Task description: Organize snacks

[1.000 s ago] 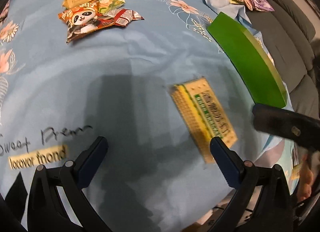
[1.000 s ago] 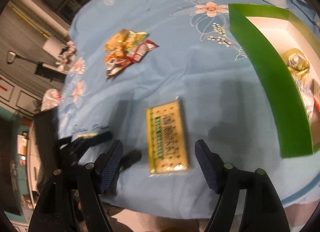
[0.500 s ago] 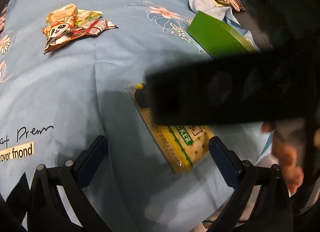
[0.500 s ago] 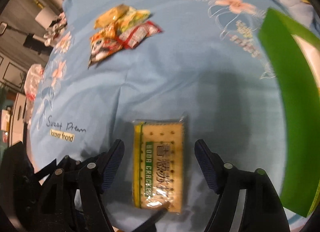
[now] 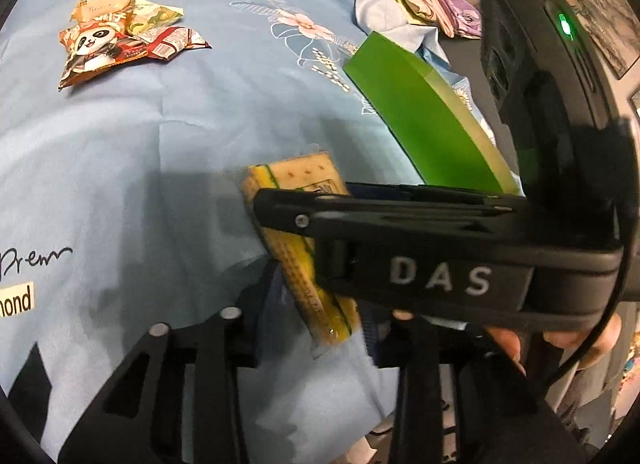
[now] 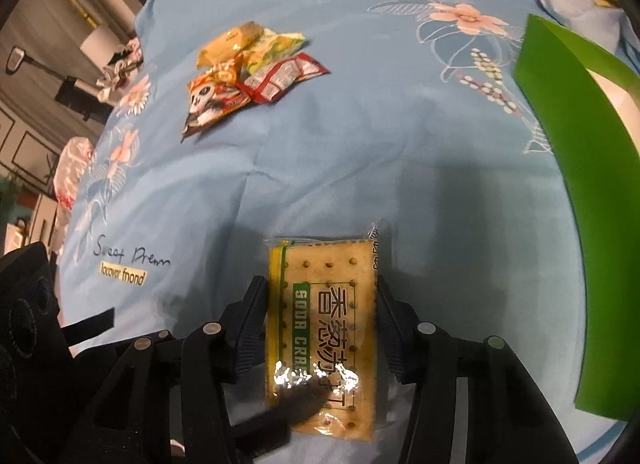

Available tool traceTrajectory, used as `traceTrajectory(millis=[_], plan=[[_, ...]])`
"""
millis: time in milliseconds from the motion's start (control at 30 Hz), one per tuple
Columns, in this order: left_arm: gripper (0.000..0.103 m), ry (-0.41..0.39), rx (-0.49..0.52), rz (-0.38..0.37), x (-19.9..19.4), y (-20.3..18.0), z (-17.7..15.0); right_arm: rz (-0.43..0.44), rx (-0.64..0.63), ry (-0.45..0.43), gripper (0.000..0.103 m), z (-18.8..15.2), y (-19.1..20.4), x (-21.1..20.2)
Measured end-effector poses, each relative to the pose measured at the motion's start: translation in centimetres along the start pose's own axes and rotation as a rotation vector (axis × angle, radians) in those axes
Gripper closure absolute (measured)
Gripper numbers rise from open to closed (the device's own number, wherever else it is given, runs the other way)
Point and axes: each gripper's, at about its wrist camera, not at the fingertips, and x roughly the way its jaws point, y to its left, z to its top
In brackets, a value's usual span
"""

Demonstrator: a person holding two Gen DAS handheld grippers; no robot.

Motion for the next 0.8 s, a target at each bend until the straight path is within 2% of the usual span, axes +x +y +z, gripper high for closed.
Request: traceTrajectory(millis=[167, 233, 267, 300, 333, 367, 400, 433, 500, 567, 633, 700, 767, 800], plan=[[0.08, -0.036, 0.045, -0.015, -0.7, -1.2, 0.4, 0.008, 0.022, -0.055, 0.05, -0.2, -0.6, -2.2], [0.082, -0.018, 0.058, -0.03, -0.4, -1.3, 0.4, 0.008, 0.026, -0.067, 0.052, -0.1, -0.9, -2.9], [0.08, 0.028, 0.042, -0.049, 0.5, -1.0, 0.5, 0.008, 0.035, -0.076, 0.066, 0.1, -1.1, -3.2], [0.075, 0.054, -0.008, -0.078, 1.2, -0.4, 0.6, 0.031, 0.052, -0.078, 0.074, 0.2, -1.5, -3.5], [0.069, 0.081, -0.091, -0.107, 2.1, 0.5, 0.6, 0.07, 0.078, -0.077, 0.074, 0.3, -1.9, -3.7], [0.063, 0.096, -0.138, -0.131, 2.5, 1.1, 0.6, 0.118, 0.11, -0.085, 0.074, 0.4, -2.5, -4.0], [0.058, 0.085, -0.156, -0.161, 2.5, 1.4, 0.8, 0.124, 0.113, -0.092, 0.074, 0.3, -2.5, -4.1], [0.055, 0.077, -0.154, -0.173, 2.2, 1.4, 0.8, 0.109, 0.1, -0.089, 0.074, 0.3, -2.4, -4.0], [0.047, 0.073, -0.126, -0.152, 2.0, 1.2, 0.9, 0.021, 0.088, -0.066, 0.074, 0.2, -2.5, -3.1], [0.042, 0.072, -0.108, -0.144, 1.9, 1.0, 0.9, 0.0, 0.105, -0.039, 0.074, -0.2, -3.1, -2.3], [0.033, 0.076, -0.094, -0.154, 1.9, 0.7, 0.8, 0.005, 0.115, -0.027, 0.07, -0.5, -3.7, -2.1], [0.028, 0.081, -0.098, -0.166, 2.2, 0.9, 1.2, -0.027, 0.125, -0.02, 0.05, -0.7, -4.0, -2.5], [0.026, 0.087, -0.131, -0.182, 2.1, 1.3, 1.6, -0.023, 0.136, -0.033, 0.038, -1.2, -4.5, -3.2], [0.024, 0.089, -0.148, -0.184, 2.3, 1.4, 2.1, -0.001, 0.144, -0.053, 0.036, -1.7, -4.9, -3.7]])
